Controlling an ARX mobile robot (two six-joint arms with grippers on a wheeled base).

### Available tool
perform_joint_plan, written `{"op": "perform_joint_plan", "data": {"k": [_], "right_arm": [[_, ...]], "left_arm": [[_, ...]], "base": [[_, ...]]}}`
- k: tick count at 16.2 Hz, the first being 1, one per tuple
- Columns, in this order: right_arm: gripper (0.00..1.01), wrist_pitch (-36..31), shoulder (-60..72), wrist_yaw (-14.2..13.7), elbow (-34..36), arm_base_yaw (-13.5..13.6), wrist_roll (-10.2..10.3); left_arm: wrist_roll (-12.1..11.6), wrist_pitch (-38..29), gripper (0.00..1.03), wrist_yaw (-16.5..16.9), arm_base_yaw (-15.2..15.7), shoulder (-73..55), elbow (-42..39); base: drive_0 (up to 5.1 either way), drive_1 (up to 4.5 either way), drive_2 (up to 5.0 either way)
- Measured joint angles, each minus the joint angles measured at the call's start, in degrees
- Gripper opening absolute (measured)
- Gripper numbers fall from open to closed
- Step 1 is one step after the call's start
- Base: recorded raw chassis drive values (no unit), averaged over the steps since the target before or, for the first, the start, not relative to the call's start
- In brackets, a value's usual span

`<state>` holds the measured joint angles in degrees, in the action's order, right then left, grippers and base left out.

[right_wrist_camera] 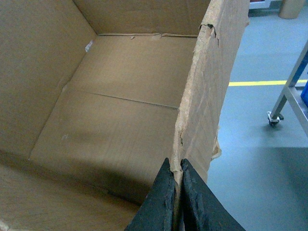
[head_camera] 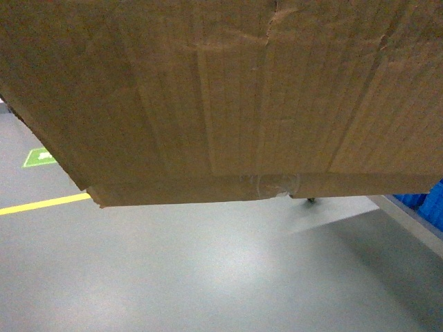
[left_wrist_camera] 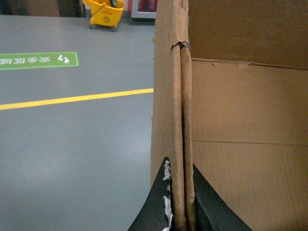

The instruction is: Sort boxes to right shelf from conveyor

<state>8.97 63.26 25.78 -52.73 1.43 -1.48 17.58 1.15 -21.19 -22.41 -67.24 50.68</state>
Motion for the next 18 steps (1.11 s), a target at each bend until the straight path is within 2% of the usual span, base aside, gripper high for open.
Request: {"op": "perform_joint_plan", "data": {"k": [18], "right_arm": [[0.02, 0.0, 0.0, 0.0, 0.0, 0.0, 0.0]], "left_arm": [[0.0, 0.0, 0.03, 0.0, 0.0, 0.0, 0.0]], "base": [[-1.2, -1.22, -1.2]]}}
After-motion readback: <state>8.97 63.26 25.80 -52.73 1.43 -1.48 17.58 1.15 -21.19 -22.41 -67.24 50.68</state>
